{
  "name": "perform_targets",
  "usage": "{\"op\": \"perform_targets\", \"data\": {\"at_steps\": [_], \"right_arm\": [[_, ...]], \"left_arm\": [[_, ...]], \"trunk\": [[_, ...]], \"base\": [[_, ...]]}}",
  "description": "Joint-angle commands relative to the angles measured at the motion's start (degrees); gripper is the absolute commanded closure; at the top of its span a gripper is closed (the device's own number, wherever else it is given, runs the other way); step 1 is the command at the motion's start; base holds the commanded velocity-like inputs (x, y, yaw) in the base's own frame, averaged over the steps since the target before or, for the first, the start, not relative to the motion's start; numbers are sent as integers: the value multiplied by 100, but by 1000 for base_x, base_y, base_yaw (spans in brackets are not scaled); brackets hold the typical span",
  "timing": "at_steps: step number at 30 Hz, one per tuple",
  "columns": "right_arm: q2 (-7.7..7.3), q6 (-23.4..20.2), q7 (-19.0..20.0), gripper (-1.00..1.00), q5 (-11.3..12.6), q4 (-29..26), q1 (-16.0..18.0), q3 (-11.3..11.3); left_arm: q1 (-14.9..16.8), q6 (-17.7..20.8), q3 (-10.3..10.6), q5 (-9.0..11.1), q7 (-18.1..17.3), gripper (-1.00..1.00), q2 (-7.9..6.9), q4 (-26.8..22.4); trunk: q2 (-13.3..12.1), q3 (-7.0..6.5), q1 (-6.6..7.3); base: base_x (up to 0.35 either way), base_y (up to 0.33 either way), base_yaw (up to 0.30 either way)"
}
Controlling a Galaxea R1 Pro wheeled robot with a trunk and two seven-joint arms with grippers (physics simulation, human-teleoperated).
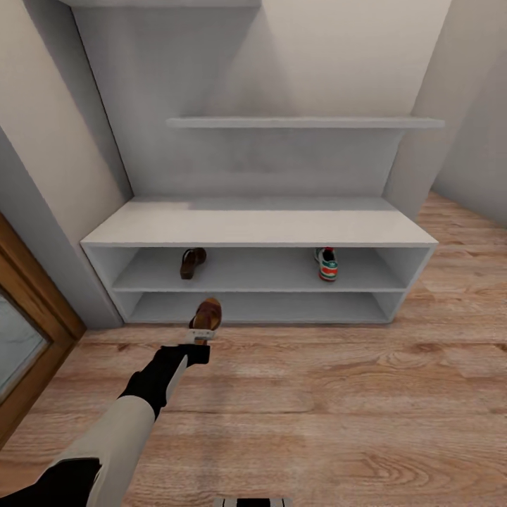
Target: Pick up the two gym shoes and the two sandals from the corridor floor and place them onto the hallstand (shoe rack) in the corridor, making sure they are on the rack and not on the floor. Arrange them so the two gym shoes are next to each other and the two sandals are next to each other.
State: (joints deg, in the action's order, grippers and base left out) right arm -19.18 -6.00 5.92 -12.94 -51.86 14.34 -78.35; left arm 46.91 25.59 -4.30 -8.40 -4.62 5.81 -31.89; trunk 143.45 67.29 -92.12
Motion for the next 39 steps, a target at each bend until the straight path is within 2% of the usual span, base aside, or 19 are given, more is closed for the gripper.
{"op": "perform_targets", "data": {"at_steps": [1, 9, 28, 39], "right_arm": [[2, -25, 50, 100, -67, -10, 8, -28], [2, -16, 50, 100, -75, -17, 8, -44], [2, -15, 50, 100, -77, -17, 8, -55], [2, -15, 50, 100, -77, -17, 9, -56]], "left_arm": [[-13, 28, -45, -74, -65, 100, 5, -37], [-23, 25, -45, -83, -35, 100, -9, -89], [-6, 17, -45, -83, -30, 100, -4, -89], [-14, 0, -49, -83, -30, 100, -1, -98]], "trunk": [[2, 5, 1], [2, 5, 1], [2, 5, 1], [2, 5, 1]], "base": [[0, 0, -4], [81, 13, 0], [318, 89, 0], [287, 9, 0]]}}
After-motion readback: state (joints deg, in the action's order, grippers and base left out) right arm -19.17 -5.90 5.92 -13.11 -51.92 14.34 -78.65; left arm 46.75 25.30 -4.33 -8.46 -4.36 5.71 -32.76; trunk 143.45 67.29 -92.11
